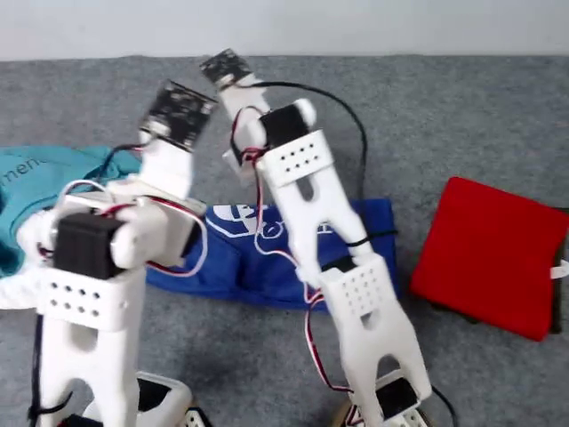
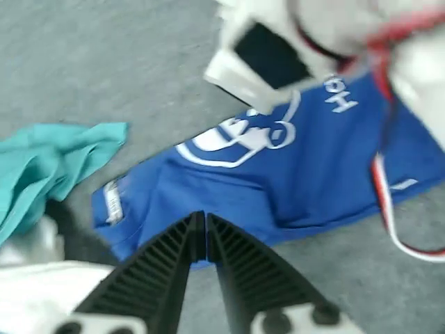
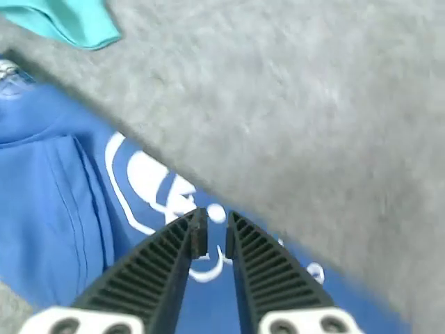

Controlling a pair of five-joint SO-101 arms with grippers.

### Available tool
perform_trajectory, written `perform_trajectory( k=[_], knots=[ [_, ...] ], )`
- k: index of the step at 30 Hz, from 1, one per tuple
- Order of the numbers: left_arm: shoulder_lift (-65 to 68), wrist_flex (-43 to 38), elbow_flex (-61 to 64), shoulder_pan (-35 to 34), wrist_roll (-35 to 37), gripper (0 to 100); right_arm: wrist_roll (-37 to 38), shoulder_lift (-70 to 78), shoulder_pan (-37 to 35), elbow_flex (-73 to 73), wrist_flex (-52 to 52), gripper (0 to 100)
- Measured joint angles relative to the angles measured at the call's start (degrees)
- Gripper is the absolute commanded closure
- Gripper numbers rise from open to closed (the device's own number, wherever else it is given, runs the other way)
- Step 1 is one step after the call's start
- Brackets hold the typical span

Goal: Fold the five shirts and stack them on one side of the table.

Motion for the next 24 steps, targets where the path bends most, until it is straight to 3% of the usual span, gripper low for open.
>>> perform_trajectory(
  k=[2, 7, 10, 16, 24],
  knots=[
    [0.00, 0.00, 0.00, 2.20, 1.23, 98, -1.58, -4.66, 1.14, 7.47, 0.00, 91.3],
    [0.00, 0.00, 0.00, 4.31, 7.12, 98, -3.87, -18.29, 4.92, 28.31, 0.00, 71.3],
    [0.00, 0.00, 0.00, 4.57, 8.44, 98, -6.77, -25.67, 7.47, 39.91, 0.00, 64.1],
    [0.00, 0.00, 0.00, 4.75, 8.62, 98, -9.23, -34.99, 10.37, 57.76, 0.00, 63.9],
    [0.00, 0.00, 0.00, 4.84, 8.62, 98, -11.69, -35.87, 18.11, 71.74, -3.34, 63.9]
  ],
)
